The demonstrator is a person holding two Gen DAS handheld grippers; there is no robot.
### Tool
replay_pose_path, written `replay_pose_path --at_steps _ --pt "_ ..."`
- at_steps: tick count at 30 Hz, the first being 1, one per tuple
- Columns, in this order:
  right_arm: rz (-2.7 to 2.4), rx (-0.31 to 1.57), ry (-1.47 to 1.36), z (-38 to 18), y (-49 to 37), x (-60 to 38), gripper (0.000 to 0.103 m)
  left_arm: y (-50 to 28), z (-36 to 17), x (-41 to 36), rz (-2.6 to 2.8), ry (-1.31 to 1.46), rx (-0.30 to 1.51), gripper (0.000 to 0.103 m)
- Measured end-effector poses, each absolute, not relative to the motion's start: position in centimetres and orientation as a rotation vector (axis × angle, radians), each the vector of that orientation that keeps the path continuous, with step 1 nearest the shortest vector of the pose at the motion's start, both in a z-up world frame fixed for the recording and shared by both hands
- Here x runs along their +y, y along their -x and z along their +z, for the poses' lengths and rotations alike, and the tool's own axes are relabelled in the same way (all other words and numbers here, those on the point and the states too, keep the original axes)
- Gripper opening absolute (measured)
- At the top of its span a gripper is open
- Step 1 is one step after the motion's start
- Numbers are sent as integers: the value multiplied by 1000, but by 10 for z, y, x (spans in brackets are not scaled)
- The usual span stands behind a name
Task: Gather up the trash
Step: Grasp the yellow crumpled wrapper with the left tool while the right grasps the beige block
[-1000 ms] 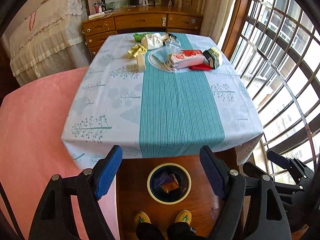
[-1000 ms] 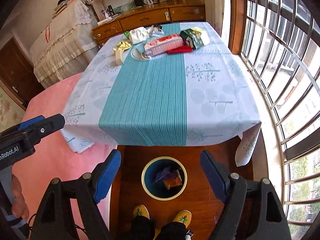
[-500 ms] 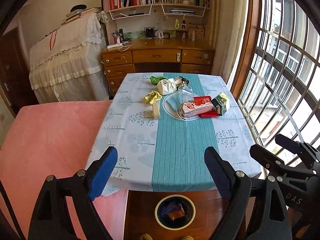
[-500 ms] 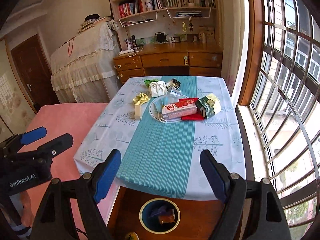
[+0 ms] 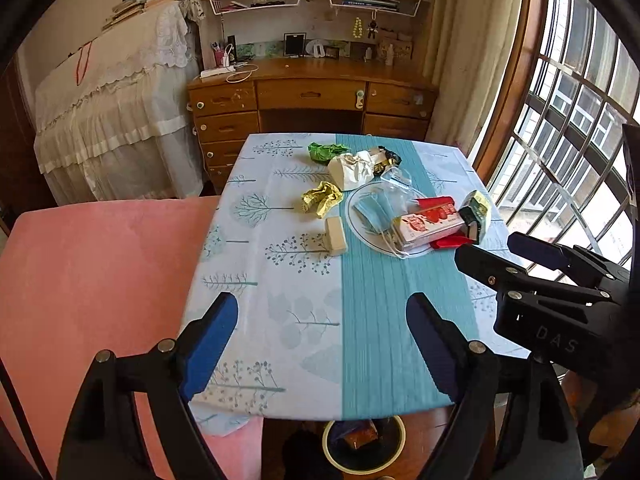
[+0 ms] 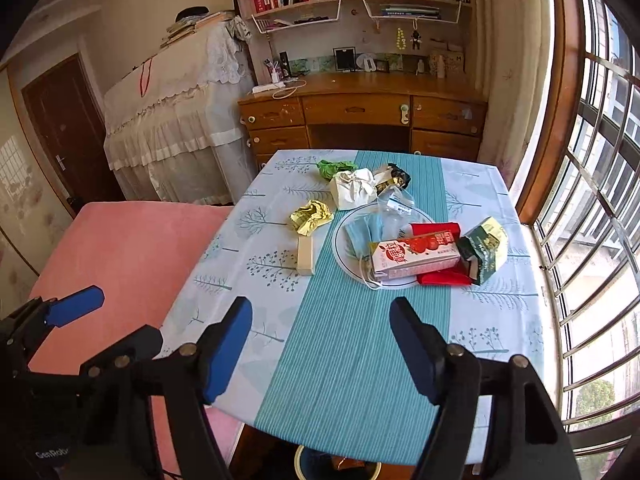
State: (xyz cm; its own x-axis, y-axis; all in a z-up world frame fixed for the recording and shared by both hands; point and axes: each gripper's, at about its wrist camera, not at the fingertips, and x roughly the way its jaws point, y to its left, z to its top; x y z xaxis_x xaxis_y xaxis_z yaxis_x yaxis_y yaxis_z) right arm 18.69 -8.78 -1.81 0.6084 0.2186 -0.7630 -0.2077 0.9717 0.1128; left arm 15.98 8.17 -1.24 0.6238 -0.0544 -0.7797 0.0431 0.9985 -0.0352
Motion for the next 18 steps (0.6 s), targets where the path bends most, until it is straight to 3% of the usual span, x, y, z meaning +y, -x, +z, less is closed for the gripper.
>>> replay_pose_path --at_steps 11,16,18 --pt "141 1129 -77 -121 -308 -20 63 -310 -85 153 -126 -27 996 85" --pt "98 1214 -75 -166 -346 -7 48 -358 -120 166 -147 -17 1055 85" --pt "77 1231 -61 -178 -355 -5 47 -373 -130 168 -165 -3 1077 85"
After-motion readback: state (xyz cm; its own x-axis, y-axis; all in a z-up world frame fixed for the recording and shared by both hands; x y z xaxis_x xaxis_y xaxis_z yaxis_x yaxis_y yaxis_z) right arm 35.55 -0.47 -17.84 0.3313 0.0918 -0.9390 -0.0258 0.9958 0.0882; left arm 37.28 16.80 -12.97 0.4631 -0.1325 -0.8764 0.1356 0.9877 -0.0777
